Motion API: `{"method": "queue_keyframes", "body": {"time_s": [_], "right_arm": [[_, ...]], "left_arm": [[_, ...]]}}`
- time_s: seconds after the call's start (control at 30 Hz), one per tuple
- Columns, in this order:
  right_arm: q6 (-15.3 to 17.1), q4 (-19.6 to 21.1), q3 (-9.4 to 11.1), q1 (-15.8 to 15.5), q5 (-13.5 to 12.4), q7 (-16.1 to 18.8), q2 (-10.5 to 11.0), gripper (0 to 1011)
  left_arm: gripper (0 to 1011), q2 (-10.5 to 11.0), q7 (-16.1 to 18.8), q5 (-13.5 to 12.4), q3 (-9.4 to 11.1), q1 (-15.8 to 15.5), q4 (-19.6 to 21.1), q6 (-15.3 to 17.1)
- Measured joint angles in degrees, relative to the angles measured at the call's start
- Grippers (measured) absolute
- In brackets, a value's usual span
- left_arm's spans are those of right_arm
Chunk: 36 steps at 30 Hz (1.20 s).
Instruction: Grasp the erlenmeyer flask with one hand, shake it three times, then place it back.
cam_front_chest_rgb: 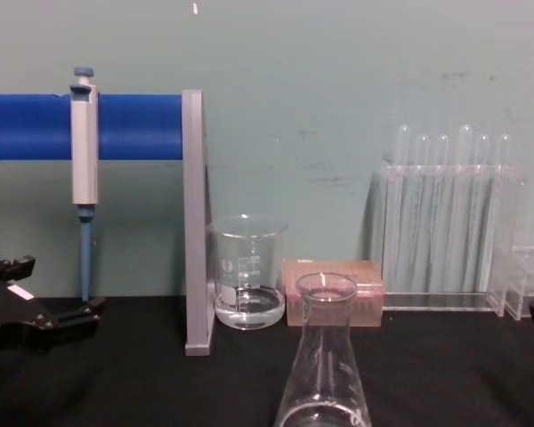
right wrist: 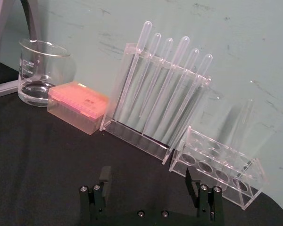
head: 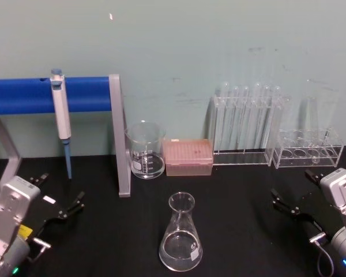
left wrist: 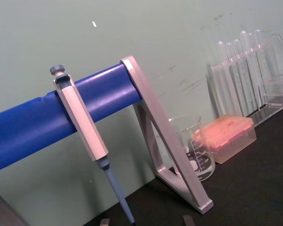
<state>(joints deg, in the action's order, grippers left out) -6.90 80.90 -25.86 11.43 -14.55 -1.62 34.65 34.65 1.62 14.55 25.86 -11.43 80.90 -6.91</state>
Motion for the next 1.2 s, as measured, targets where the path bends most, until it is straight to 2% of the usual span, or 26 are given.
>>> {"method": "queue_keyframes", "body": {"time_s": [1.2], "right_arm": [[0.00, 0.00, 0.00, 0.00, 0.00, 0.00, 0.00, 1003]], "left_arm": [[1001, 0.00, 0.00, 0.00, 0.00, 0.00, 0.00, 0.00]]}}
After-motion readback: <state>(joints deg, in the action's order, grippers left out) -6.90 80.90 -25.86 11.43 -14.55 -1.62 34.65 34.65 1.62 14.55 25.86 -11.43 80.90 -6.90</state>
